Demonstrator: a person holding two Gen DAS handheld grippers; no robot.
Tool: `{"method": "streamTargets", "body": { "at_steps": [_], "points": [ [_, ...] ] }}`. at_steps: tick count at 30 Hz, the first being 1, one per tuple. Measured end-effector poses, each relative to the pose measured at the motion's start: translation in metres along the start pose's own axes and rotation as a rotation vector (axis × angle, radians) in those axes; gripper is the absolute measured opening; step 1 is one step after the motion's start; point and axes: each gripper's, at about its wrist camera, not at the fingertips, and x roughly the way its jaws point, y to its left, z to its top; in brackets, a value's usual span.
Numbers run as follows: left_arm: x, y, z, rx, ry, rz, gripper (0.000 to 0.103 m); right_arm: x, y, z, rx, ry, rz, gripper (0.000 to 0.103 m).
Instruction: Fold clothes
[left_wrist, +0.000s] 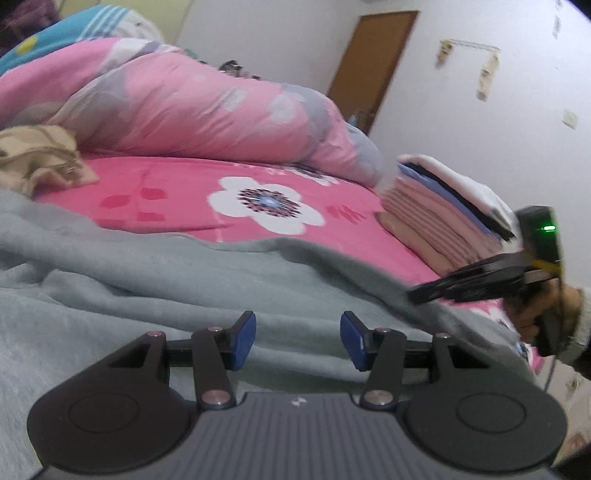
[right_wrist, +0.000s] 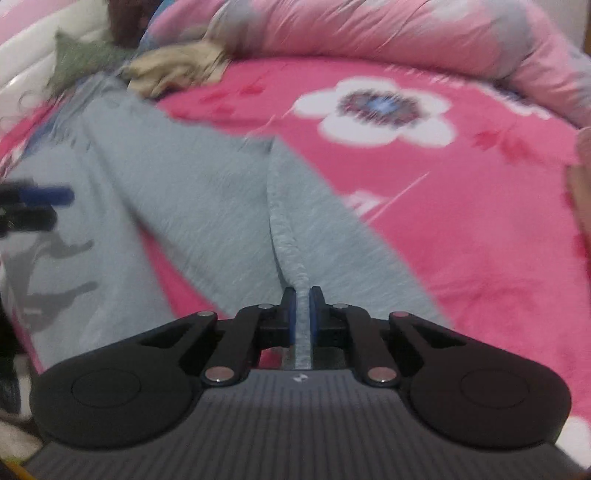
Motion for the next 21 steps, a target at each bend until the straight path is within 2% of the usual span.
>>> {"method": "streamTargets", "body": {
  "at_steps": [3, 6, 9, 15, 19, 21],
  "points": [
    [0.01, 0.023, 0.012, -0.06, -0.011, 0.024, 0.052, -0.011, -0.019, 0.02, 0.01, -0.059, -0.088, 0.005],
    [0.022, 0.046, 0.027, -0.114, -0.015, 0.076, 0.052, -0.011, -0.045, 0.054, -0.009, -0.106, -0.182, 0.005],
    [0.032, 0.064, 0.041, -0.126, -0.015, 0.143, 0.052, -0.001, -0.066, 0.088, -0.061, -0.132, -0.249, 0.005],
    [0.048, 0.098, 0.062, -0.131, -0.028, 0.254, 0.052, 0.041, -0.102, 0.154, -0.096, -0.121, -0.306, 0.005],
    [0.062, 0.128, 0.066, -0.173, -0.007, 0.317, 0.052, 0.083, -0.129, 0.172, -0.044, -0.074, -0.302, 0.005],
    [0.06, 0.135, 0.065, -0.182, -0.008, 0.32, 0.052, 0.112, -0.142, 0.176, -0.011, -0.032, -0.294, 0.006]
  ]
}}
